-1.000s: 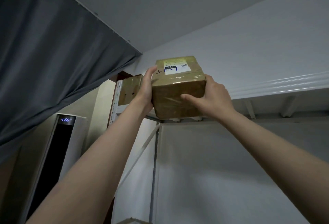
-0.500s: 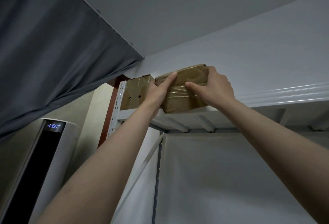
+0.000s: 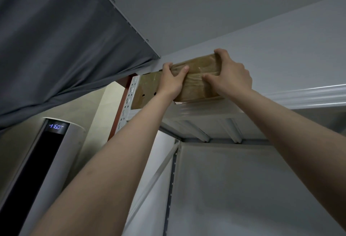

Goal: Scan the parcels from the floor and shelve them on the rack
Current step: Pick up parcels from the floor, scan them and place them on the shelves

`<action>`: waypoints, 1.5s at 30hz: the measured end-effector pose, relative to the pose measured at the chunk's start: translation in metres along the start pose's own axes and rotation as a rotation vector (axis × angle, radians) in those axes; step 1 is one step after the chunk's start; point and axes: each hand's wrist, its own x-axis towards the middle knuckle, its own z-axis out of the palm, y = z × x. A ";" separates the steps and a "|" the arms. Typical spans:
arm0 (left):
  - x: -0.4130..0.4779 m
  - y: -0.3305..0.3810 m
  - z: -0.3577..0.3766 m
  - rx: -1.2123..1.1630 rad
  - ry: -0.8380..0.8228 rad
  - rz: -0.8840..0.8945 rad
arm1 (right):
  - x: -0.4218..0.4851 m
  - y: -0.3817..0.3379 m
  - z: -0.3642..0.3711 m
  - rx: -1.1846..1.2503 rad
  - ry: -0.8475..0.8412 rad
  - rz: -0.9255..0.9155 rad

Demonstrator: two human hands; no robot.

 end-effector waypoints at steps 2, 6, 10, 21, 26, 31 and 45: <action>0.010 -0.012 -0.004 -0.004 -0.021 0.027 | 0.008 -0.004 0.006 0.022 -0.011 0.014; 0.029 -0.040 -0.011 -0.042 -0.067 0.032 | 0.015 -0.011 0.024 0.030 -0.023 0.014; 0.045 -0.056 -0.019 -0.058 -0.130 0.035 | 0.021 -0.014 0.047 0.036 -0.006 0.031; 0.053 -0.086 -0.022 -0.086 -0.133 0.231 | 0.017 -0.021 0.074 -0.015 0.126 -0.025; 0.054 -0.094 -0.019 -0.102 -0.092 0.291 | 0.020 -0.020 0.084 0.002 0.166 -0.038; 0.052 -0.113 -0.018 0.080 -0.131 0.251 | 0.015 0.000 0.106 -0.053 0.137 -0.042; 0.035 -0.135 -0.002 0.451 -0.038 0.287 | 0.024 0.002 0.134 -0.538 0.048 0.056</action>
